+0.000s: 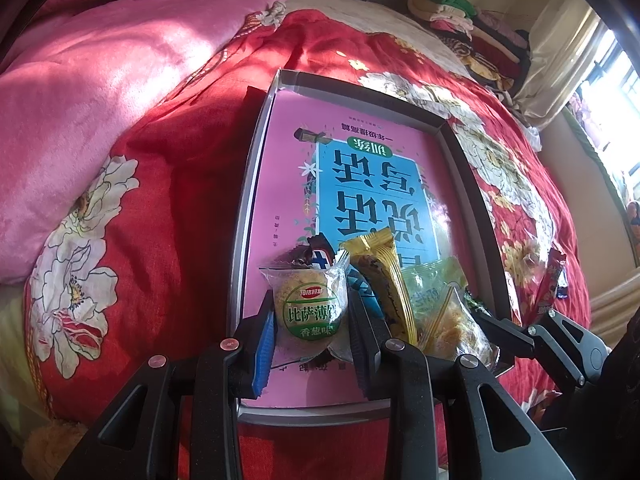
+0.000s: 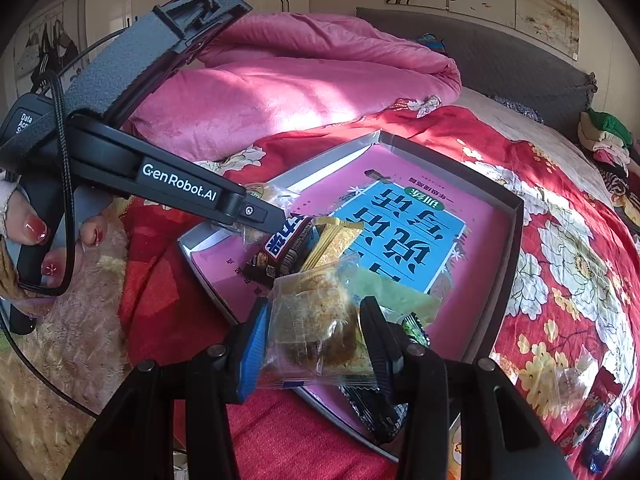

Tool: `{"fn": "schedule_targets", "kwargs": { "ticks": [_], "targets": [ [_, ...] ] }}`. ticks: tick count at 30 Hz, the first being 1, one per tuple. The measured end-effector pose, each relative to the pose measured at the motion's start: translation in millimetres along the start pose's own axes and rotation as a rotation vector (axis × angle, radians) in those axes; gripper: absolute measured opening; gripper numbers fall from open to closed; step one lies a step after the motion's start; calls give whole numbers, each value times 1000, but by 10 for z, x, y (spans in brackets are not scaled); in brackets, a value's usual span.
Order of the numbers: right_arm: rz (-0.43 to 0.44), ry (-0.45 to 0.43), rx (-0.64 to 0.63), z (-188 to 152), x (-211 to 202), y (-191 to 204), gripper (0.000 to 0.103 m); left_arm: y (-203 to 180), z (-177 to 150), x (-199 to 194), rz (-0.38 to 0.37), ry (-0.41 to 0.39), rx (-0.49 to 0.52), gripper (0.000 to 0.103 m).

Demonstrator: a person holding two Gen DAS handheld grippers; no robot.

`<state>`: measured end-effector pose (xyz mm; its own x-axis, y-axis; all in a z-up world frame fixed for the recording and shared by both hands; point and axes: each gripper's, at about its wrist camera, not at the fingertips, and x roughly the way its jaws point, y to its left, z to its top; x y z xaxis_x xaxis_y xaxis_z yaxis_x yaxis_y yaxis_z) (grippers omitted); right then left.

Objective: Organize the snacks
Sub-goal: 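Open the left tool over the tray while the right lowers the cookie bag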

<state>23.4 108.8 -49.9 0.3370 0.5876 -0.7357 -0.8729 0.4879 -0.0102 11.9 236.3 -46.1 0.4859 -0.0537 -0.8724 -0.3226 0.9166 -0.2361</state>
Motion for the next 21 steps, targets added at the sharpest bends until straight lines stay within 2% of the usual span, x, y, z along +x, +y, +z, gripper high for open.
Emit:
{"fn": "schedule_targets", "kwargs": {
  "ticks": [7,16,21],
  "targets": [
    [-6,10,8,-35,-40,-40,46,-29,-7,30,2,16,10,34],
    [-60,11,18,-71,-58,-124,48,-32,-4,38,0,24,16,36],
    [-64,11,39,-81,-67,-160,49,-64,5,-4,-18,6,28,46]
  ]
}}
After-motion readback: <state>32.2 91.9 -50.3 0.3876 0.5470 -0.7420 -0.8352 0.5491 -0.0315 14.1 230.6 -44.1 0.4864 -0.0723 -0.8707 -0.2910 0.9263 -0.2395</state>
